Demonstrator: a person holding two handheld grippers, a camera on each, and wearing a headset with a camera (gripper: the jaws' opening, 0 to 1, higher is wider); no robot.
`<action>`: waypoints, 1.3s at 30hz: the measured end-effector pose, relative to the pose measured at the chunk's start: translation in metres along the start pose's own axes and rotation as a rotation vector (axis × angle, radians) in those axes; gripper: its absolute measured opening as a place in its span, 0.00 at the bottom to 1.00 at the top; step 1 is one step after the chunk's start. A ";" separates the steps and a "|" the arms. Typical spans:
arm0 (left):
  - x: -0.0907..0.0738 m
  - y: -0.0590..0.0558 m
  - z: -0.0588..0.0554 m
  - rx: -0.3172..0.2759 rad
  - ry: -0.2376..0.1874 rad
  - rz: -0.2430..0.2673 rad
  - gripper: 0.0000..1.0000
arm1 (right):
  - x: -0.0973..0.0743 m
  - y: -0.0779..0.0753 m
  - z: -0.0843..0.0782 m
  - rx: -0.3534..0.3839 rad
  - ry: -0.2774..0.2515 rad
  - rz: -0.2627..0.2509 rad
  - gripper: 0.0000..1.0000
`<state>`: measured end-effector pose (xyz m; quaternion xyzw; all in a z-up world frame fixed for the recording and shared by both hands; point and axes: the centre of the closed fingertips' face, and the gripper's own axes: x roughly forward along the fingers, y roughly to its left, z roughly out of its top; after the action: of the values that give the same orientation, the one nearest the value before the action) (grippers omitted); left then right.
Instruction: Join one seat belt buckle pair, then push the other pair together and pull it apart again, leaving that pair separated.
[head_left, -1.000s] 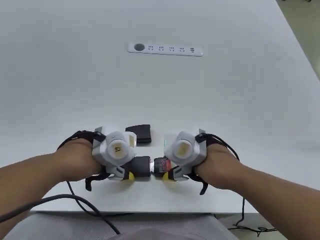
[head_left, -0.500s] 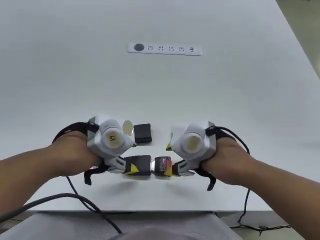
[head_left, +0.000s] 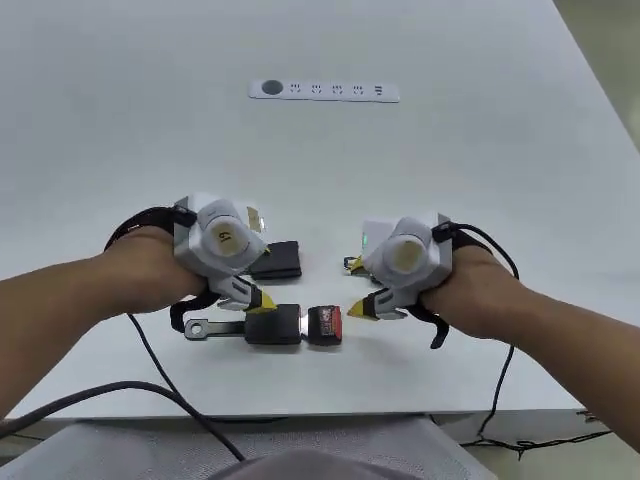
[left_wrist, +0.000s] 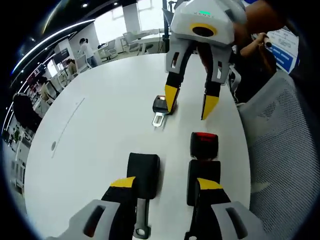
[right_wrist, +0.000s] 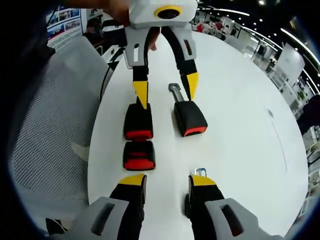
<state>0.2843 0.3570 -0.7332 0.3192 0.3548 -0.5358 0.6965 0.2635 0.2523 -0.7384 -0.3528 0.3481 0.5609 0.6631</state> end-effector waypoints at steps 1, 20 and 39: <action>0.001 0.004 -0.002 0.000 0.003 0.003 0.47 | -0.001 -0.005 -0.004 0.005 0.005 -0.011 0.30; 0.020 0.023 -0.011 0.035 0.049 -0.023 0.42 | -0.011 -0.053 -0.048 0.033 0.079 -0.072 0.32; 0.040 0.029 -0.023 0.114 0.118 -0.064 0.36 | 0.014 -0.052 -0.068 0.005 0.120 0.034 0.32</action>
<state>0.3155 0.3619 -0.7772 0.3777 0.3741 -0.5575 0.6377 0.3127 0.1943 -0.7807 -0.3782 0.3945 0.5490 0.6324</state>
